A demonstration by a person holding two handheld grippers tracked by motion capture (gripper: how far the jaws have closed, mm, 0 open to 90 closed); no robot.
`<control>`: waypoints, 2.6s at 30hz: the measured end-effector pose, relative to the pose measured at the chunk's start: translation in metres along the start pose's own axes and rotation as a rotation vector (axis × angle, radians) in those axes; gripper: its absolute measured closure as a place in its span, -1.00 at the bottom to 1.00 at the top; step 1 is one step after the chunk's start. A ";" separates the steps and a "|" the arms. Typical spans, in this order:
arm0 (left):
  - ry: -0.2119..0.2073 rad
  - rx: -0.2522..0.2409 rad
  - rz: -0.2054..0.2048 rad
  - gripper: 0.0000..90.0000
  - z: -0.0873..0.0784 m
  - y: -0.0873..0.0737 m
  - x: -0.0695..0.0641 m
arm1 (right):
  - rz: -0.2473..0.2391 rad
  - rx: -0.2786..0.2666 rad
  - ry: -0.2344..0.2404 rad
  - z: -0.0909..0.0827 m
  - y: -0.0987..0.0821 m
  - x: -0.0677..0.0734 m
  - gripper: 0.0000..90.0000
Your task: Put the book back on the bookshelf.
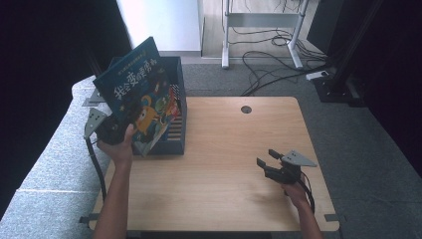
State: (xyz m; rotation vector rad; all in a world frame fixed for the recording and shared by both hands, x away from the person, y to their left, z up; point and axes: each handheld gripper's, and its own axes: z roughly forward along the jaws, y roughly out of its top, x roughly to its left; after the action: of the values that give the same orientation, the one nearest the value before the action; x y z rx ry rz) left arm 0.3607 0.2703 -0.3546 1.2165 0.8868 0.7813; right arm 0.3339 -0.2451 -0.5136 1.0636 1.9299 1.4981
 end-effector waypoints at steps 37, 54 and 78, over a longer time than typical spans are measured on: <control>0.068 0.016 0.033 0.85 0.036 -0.003 -0.004 | -0.007 0.014 -0.005 0.002 -0.002 0.001 -0.26; 0.135 0.011 0.079 0.85 0.077 -0.026 -0.011 | -0.016 0.004 -0.009 0.000 0.000 0.003 -0.26; 0.199 -0.014 0.064 0.85 0.080 -0.043 -0.013 | -0.036 0.013 -0.008 0.002 -0.001 0.007 -0.26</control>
State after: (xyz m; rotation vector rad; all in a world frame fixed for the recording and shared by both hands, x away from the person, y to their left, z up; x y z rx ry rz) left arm 0.4269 0.2157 -0.3855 1.1733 1.0059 0.9711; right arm 0.3310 -0.2386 -0.5139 1.0334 1.9459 1.4622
